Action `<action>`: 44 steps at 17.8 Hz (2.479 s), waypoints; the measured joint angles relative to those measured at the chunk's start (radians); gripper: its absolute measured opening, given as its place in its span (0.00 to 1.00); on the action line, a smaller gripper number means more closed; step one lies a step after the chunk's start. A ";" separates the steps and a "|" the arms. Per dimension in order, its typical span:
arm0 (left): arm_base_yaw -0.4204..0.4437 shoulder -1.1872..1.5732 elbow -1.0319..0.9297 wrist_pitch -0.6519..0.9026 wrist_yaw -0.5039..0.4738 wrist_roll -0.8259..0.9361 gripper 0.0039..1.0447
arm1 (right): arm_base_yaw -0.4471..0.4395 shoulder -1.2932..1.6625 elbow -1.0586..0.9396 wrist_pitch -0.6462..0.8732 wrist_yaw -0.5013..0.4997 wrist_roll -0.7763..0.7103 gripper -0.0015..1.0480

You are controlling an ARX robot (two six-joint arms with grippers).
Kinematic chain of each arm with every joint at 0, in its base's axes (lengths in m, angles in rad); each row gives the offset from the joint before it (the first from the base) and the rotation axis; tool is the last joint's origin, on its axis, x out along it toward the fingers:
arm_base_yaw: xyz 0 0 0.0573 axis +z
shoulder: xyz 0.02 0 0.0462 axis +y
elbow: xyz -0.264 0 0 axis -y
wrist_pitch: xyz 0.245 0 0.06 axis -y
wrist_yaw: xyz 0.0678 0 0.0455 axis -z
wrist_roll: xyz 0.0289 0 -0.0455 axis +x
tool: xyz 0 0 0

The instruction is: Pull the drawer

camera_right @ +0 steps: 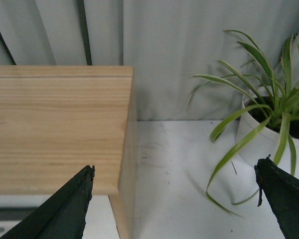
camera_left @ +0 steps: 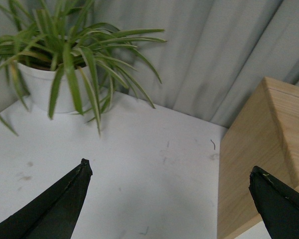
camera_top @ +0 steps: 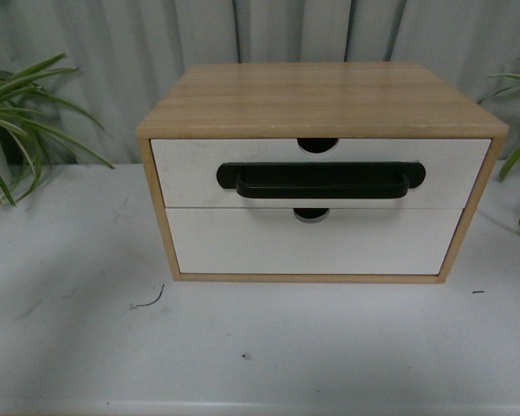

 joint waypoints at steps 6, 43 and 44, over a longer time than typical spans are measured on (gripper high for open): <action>-0.074 0.282 0.280 -0.028 0.068 0.031 0.94 | 0.052 0.206 0.304 -0.050 0.014 -0.056 0.94; -0.460 0.742 0.805 -0.748 0.429 1.073 0.94 | 0.155 0.436 0.364 -0.582 -0.436 -1.714 0.94; -0.460 0.747 0.806 -0.745 0.429 1.073 0.94 | 0.158 0.443 0.364 -0.565 -0.437 -1.714 0.94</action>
